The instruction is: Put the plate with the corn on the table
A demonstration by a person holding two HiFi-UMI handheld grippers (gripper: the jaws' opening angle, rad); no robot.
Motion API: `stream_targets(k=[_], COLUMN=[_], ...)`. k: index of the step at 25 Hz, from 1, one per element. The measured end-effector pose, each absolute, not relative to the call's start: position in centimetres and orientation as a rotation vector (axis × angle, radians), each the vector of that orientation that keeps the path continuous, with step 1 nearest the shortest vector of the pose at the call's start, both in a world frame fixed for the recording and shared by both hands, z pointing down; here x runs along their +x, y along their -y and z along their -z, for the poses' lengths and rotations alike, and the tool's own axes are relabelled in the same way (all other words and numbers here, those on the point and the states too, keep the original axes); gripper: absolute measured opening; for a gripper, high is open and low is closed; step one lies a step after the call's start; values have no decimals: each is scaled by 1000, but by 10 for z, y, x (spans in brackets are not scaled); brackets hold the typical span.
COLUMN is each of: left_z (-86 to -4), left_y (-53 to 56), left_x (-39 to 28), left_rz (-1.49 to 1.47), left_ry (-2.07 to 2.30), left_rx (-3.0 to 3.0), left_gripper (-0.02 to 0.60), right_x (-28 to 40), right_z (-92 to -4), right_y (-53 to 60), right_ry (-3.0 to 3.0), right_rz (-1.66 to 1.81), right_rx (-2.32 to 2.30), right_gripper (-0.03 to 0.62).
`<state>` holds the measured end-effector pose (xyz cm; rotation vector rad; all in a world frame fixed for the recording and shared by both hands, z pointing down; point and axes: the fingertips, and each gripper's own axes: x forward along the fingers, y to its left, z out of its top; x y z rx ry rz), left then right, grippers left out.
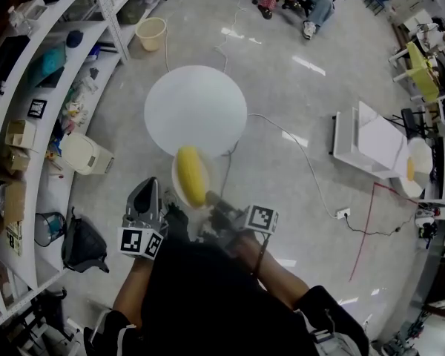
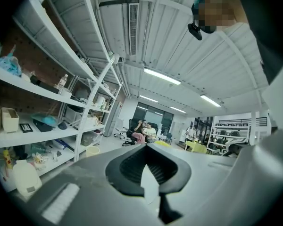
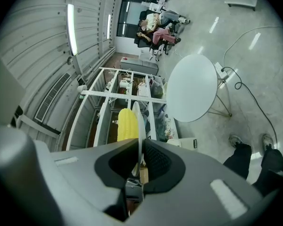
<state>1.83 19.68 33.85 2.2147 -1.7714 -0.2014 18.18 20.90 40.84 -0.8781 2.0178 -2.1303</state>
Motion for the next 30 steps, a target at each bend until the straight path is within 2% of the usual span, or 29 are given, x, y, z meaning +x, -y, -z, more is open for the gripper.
stream_targets(k=[23, 30], left_z=[-343, -340], left_y=[-122, -109], left_x=[-79, -90], left_rz=[223, 241], left_ry=[1703, 1702], left_rx=[2233, 2233], left_gripper=[2, 2], right_x=[82, 75], right_z=[-397, -398], right_y=[-133, -118], right_ry=[-2082, -2080], right_rz=[2048, 2064], right_rx=[-799, -830], right_gripper=[38, 38])
